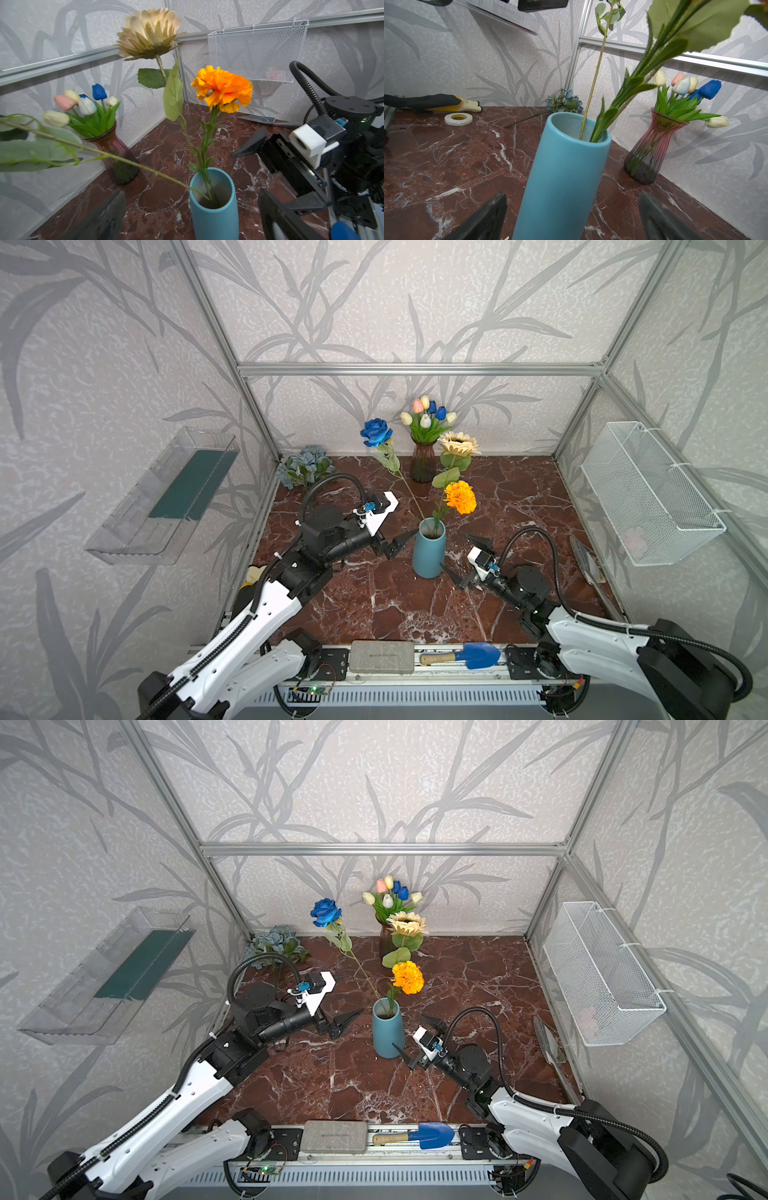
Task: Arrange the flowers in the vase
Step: 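Move the left gripper back to the pile and grasp the pale blue roses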
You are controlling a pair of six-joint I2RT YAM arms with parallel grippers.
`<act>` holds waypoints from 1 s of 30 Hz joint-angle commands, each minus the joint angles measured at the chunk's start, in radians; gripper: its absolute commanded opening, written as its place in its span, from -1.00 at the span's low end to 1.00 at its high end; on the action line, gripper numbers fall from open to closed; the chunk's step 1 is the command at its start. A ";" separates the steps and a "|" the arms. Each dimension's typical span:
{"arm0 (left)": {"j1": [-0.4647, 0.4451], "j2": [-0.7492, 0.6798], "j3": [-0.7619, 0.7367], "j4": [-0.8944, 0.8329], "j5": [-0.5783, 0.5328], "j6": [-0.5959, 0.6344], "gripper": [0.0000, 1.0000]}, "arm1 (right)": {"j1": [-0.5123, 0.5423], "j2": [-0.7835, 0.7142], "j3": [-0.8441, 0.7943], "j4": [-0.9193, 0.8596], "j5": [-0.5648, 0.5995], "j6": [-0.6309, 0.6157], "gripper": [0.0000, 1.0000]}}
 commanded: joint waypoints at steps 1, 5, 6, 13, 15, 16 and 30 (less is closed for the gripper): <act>0.014 -0.062 -0.083 0.058 -0.218 0.045 0.99 | 0.008 -0.002 0.007 0.034 0.009 0.015 0.98; 0.042 -0.059 -0.195 0.196 -0.565 0.008 0.98 | 0.009 -0.006 0.005 0.031 0.007 0.017 0.98; 0.074 -0.036 -0.203 0.205 -0.614 -0.019 0.98 | 0.009 -0.008 0.006 0.026 0.008 0.017 0.98; 0.447 0.319 -0.092 0.111 -0.669 -0.409 0.94 | 0.009 -0.036 0.000 0.015 0.010 0.016 0.98; 0.505 0.446 -0.003 0.031 -0.654 -0.439 0.83 | 0.009 -0.049 0.000 0.001 0.014 0.012 0.98; 0.538 0.519 0.059 -0.032 -0.639 -0.457 0.82 | 0.009 -0.054 0.000 -0.005 0.016 0.009 0.98; 0.693 1.108 0.659 -0.628 -0.539 -0.385 0.82 | 0.009 -0.051 0.006 -0.020 0.019 0.000 0.98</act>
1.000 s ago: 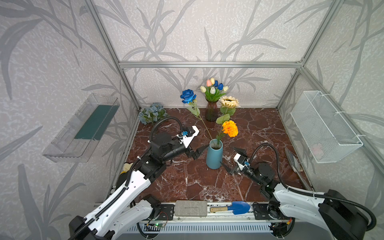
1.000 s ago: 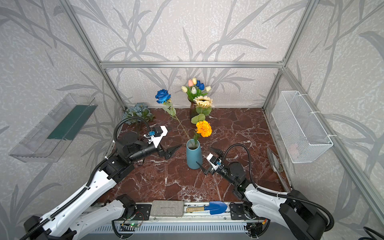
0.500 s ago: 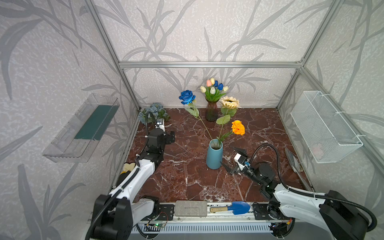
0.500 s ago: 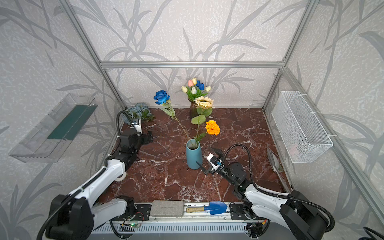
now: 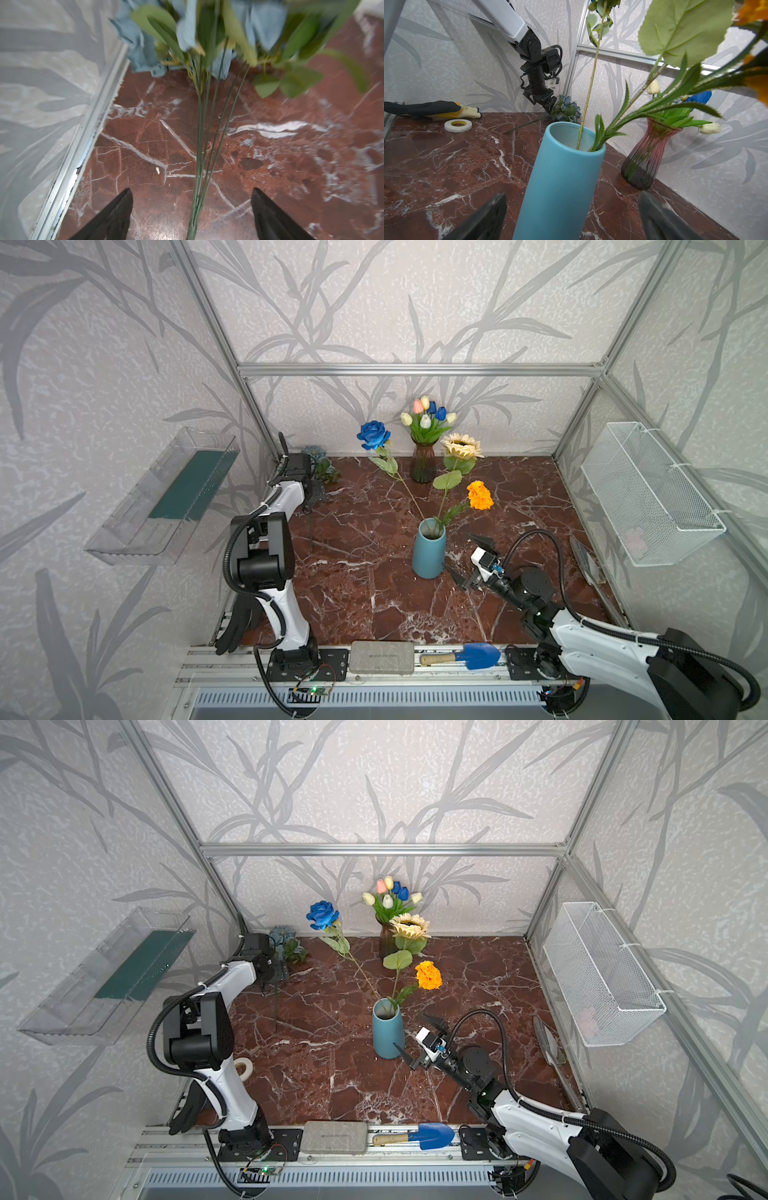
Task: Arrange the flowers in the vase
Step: 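Move the left gripper back to the pile and grasp the pale blue roses, then lift the bunch of pale blue roses high with the left gripper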
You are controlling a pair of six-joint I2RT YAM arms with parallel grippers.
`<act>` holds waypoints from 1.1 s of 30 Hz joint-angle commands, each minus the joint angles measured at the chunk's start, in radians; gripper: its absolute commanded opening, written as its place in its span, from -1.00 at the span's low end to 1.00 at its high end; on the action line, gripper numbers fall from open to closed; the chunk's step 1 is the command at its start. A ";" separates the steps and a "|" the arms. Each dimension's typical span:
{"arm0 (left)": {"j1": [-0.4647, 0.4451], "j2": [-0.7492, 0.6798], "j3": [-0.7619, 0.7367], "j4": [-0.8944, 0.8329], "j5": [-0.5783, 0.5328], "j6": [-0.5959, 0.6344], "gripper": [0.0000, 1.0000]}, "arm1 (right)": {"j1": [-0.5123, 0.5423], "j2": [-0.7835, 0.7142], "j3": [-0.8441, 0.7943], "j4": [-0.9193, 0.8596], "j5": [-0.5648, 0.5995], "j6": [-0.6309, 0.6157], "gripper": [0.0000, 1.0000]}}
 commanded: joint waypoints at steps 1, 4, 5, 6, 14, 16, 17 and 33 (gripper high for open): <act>0.008 0.046 0.024 -0.160 0.012 0.016 0.82 | 0.009 0.021 0.006 0.018 0.014 -0.003 0.98; 0.010 0.074 0.026 -0.158 0.023 0.036 0.74 | 0.009 0.039 0.007 0.036 0.015 -0.004 0.98; 0.011 0.086 0.034 -0.166 0.028 0.043 0.69 | 0.009 0.039 0.005 0.038 0.015 -0.006 0.98; 0.012 0.097 0.042 -0.175 0.033 0.047 0.63 | 0.009 0.036 0.005 0.036 0.017 -0.006 0.98; 0.022 0.142 0.072 -0.199 0.055 0.066 -0.05 | 0.009 0.027 0.005 0.032 0.023 -0.006 0.98; 0.023 0.148 0.074 -0.191 0.064 0.070 -0.25 | 0.009 0.023 0.004 0.029 0.025 -0.005 0.98; 0.025 0.151 0.079 -0.195 0.073 0.072 -0.34 | 0.009 0.022 0.005 0.027 0.027 -0.006 0.98; 0.023 0.116 0.053 -0.162 0.130 0.070 -0.95 | 0.009 0.013 0.003 0.027 0.027 -0.003 0.98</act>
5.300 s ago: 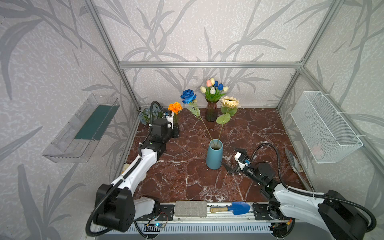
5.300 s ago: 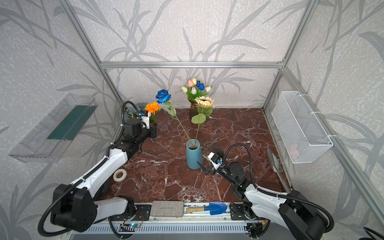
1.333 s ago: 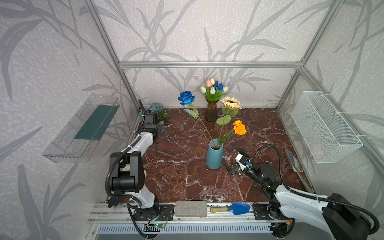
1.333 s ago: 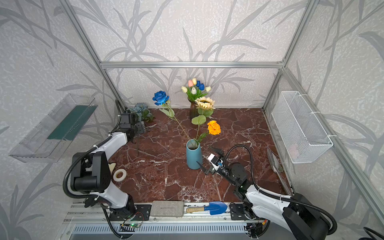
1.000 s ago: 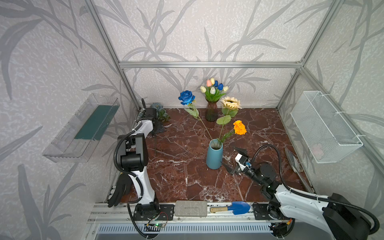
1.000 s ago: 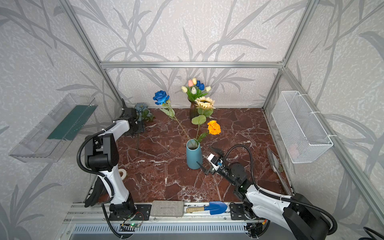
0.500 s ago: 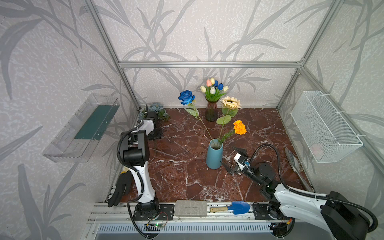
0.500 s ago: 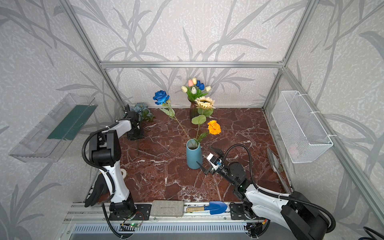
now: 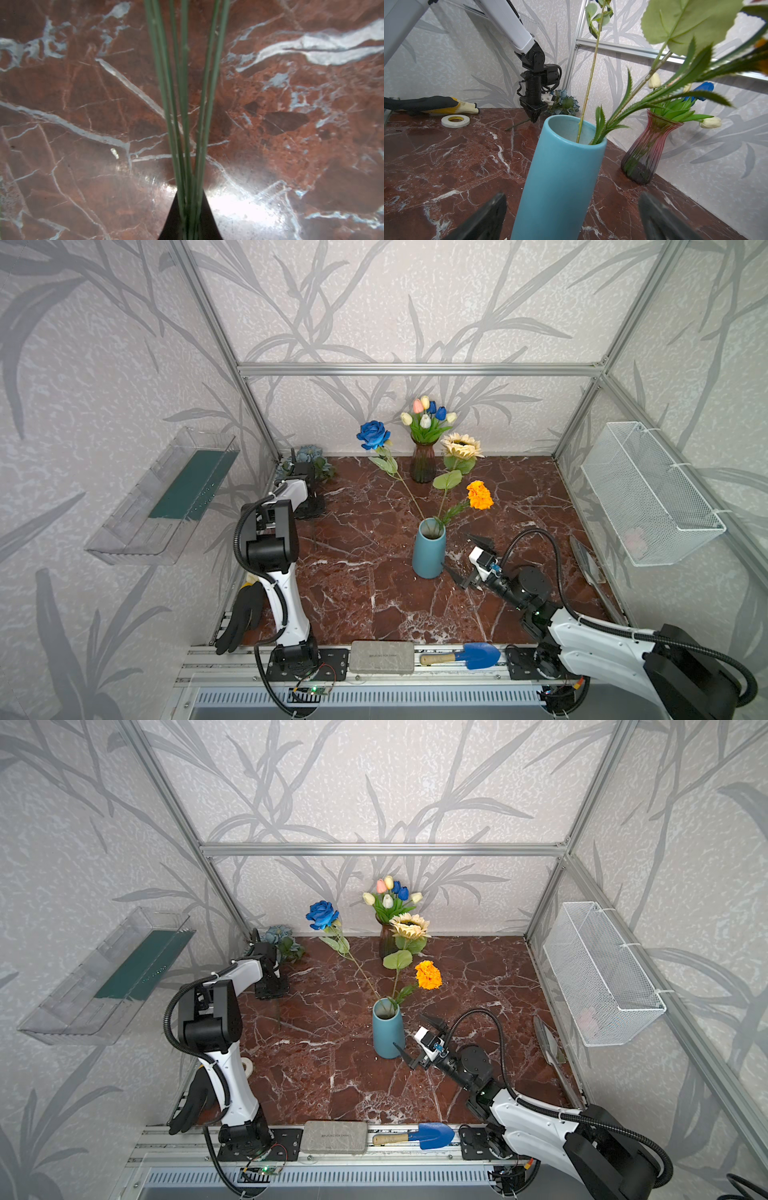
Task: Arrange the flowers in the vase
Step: 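Lift the bunch of pale blue roses high with the left gripper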
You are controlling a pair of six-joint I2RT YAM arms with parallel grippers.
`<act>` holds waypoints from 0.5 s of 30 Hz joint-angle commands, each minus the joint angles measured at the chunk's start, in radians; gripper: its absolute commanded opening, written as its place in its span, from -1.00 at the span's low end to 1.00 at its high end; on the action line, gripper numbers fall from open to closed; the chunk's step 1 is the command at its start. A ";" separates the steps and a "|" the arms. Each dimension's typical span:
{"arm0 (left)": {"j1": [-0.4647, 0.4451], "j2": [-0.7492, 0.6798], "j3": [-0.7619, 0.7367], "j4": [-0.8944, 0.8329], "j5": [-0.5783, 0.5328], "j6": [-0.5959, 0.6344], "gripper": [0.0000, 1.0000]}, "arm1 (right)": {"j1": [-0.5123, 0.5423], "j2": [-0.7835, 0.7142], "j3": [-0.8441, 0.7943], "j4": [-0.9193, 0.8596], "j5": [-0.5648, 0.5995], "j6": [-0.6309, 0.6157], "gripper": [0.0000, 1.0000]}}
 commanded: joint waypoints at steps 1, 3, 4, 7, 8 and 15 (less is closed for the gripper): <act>0.004 -0.029 -0.008 0.006 0.022 0.000 -0.97 | 0.006 -0.010 0.004 0.025 0.012 0.000 0.98; 0.004 -0.036 -0.016 0.011 0.021 0.000 -1.00 | 0.006 -0.011 0.003 0.025 0.012 0.001 0.98; 0.004 -0.042 -0.020 0.014 0.023 0.001 -1.00 | 0.006 -0.013 0.004 0.024 0.012 0.000 0.98; 0.003 -0.051 -0.027 0.018 0.037 -0.002 -1.00 | 0.006 -0.025 0.003 0.017 0.010 0.003 0.98; 0.002 -0.059 -0.034 0.027 0.043 -0.005 -1.00 | 0.006 -0.027 0.004 0.014 0.010 0.004 0.98; -0.001 -0.129 -0.094 0.082 0.092 -0.028 -1.00 | 0.005 -0.011 0.004 0.029 0.009 0.009 0.98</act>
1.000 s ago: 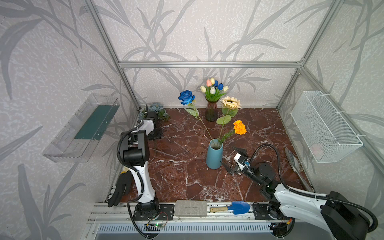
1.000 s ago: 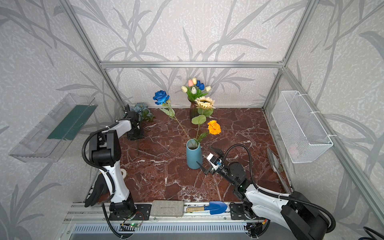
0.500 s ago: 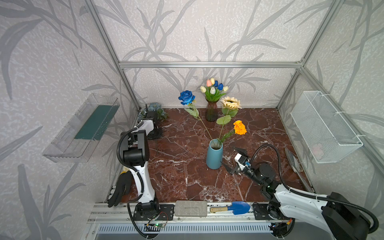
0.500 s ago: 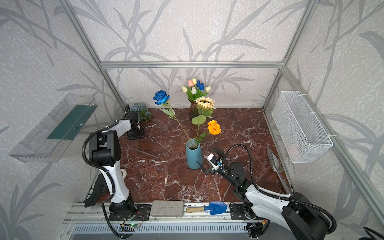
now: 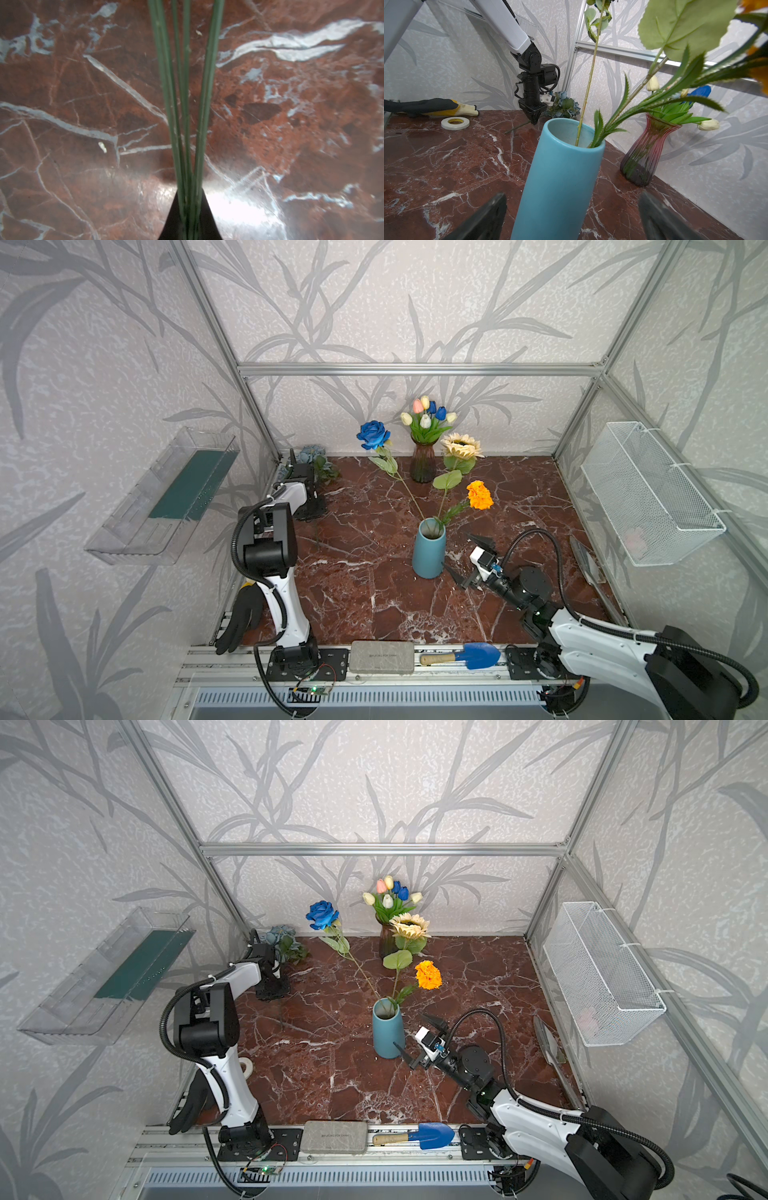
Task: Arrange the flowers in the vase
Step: 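Lift the bunch of pale blue roses high with the left gripper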
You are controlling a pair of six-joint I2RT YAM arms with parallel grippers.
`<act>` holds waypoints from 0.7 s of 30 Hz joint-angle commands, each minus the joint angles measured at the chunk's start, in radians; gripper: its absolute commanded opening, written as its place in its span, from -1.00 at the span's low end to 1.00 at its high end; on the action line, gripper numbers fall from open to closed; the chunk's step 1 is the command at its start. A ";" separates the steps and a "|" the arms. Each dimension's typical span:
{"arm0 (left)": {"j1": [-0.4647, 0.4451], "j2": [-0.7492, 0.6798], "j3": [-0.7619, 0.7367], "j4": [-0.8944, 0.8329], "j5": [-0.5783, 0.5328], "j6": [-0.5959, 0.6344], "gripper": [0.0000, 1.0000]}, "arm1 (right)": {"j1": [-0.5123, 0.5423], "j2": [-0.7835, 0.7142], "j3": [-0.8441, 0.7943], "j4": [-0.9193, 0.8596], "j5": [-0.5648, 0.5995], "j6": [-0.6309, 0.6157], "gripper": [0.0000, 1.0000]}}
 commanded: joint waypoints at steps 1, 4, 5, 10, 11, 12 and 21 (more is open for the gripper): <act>-0.003 -0.076 -0.025 0.030 0.031 -0.023 -1.00 | 0.006 0.000 0.004 0.031 0.009 0.008 0.98; -0.020 -0.149 -0.085 0.102 0.046 -0.031 -1.00 | 0.006 0.003 0.005 0.031 0.008 0.010 0.98; -0.027 -0.181 -0.113 0.134 0.046 -0.036 -1.00 | 0.006 0.006 0.005 0.031 0.007 0.010 0.98; -0.050 -0.370 -0.289 0.339 0.044 -0.088 -1.00 | 0.006 0.021 0.005 0.049 0.006 0.008 0.98; -0.055 -0.414 -0.329 0.386 0.042 -0.104 -1.00 | 0.006 0.021 0.005 0.050 0.007 0.007 0.98; -0.062 -0.454 -0.365 0.429 0.033 -0.115 -1.00 | 0.006 0.019 0.005 0.050 0.009 0.008 0.98; -0.209 -0.835 -0.630 0.728 -0.104 -0.074 -1.00 | 0.005 0.007 -0.001 0.054 0.018 0.012 0.98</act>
